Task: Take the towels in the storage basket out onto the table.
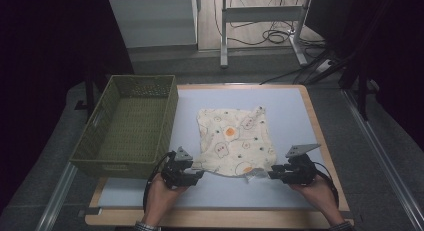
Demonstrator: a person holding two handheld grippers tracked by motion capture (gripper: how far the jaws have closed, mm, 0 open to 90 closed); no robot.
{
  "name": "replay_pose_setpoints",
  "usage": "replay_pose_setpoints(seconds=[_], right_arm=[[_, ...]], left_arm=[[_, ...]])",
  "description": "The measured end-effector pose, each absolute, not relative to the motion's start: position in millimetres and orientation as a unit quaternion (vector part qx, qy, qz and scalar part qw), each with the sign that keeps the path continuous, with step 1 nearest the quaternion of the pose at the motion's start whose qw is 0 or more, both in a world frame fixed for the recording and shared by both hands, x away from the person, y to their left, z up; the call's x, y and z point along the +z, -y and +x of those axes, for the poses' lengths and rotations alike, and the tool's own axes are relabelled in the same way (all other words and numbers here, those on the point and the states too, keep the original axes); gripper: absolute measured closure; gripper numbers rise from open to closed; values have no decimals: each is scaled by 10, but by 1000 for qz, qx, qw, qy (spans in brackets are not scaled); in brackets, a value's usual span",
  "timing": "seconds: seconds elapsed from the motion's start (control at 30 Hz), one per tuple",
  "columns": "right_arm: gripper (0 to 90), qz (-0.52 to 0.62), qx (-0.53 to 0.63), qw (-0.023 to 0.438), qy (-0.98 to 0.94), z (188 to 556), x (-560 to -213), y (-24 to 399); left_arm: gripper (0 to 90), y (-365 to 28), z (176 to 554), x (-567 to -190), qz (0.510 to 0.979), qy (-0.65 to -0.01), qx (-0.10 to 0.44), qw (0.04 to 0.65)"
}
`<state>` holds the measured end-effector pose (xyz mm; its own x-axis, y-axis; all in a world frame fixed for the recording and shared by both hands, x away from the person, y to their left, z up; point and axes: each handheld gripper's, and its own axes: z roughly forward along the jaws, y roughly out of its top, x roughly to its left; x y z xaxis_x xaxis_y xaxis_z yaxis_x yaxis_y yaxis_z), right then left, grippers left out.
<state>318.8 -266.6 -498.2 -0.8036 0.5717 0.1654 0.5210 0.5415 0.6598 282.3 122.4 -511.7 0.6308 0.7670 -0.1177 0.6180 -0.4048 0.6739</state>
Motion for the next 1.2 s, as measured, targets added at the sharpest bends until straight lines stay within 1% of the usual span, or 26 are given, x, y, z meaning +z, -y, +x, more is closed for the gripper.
replay_pose_setpoints(seconds=[0.1,0.13,0.17,0.23,0.27,0.33,0.43,0.47,0.5,0.57,0.63,0.67,0.77,0.83,0.9,0.93,1.03,1.07,1.13,1.2], right_arm=[[650,304,353,53,-883,3225,-5082,2593],[651,301,347,63,-886,3235,-5113,2564],[675,299,337,74,-890,3239,-5146,2536],[821,291,332,107,-891,3209,-5172,2511],[851,288,333,109,-891,3197,-5175,2512],[865,293,334,108,-889,3177,-5175,2521],[866,290,337,110,-889,3108,-5126,2578],[866,292,342,107,-887,3082,-5095,2617],[866,293,345,109,-885,3056,-5061,2661],[865,296,349,110,-882,3004,-5005,2739],[864,301,352,107,-880,2947,-4965,2829],[863,303,351,104,-880,2922,-4964,2871],[860,313,341,103,-881,2873,-5038,2993],[859,323,341,99,-877,2863,-5103,3057],[858,328,347,93,-874,2854,-5150,3091],[857,329,348,92,-873,2849,-5160,3093],[856,326,352,94,-873,2837,-5167,3081],[855,325,352,94,-873,2834,-5164,3071],[855,322,352,95,-874,2828,-5160,3052],[855,321,353,96,-873,2815,-5149,3046]], left_arm=[[478,-1236,2843,-5138,825,-424,104,360],[517,-1234,2849,-5148,824,-425,106,359],[531,-1228,2856,-5161,823,-428,108,357],[559,-1227,2876,-5195,824,-430,111,352],[579,-1223,2888,-5222,821,-436,109,352],[591,-1217,2914,-5270,823,-438,108,345],[659,-1197,2925,-5321,823,-437,109,345],[658,-1187,2917,-5316,821,-439,116,347],[638,-1181,2909,-5306,820,-438,121,348],[554,-1182,2891,-5273,814,-439,130,357],[524,-1201,2893,-5262,809,-442,121,369],[513,-1202,2895,-5273,809,-444,124,365],[537,-1209,2913,-5329,808,-449,123,361],[561,-1214,2919,-5367,805,-451,106,370],[575,-1187,2893,-5380,808,-445,112,370],[590,-1174,2883,-5379,810,-441,114,369],[711,-1131,2867,-5376,817,-429,108,369],[825,-1104,2856,-5369,821,-423,105,368],[874,-1078,2839,-5329,831,-417,106,353],[879,-1117,2811,-5288,829,-419,98,357]])
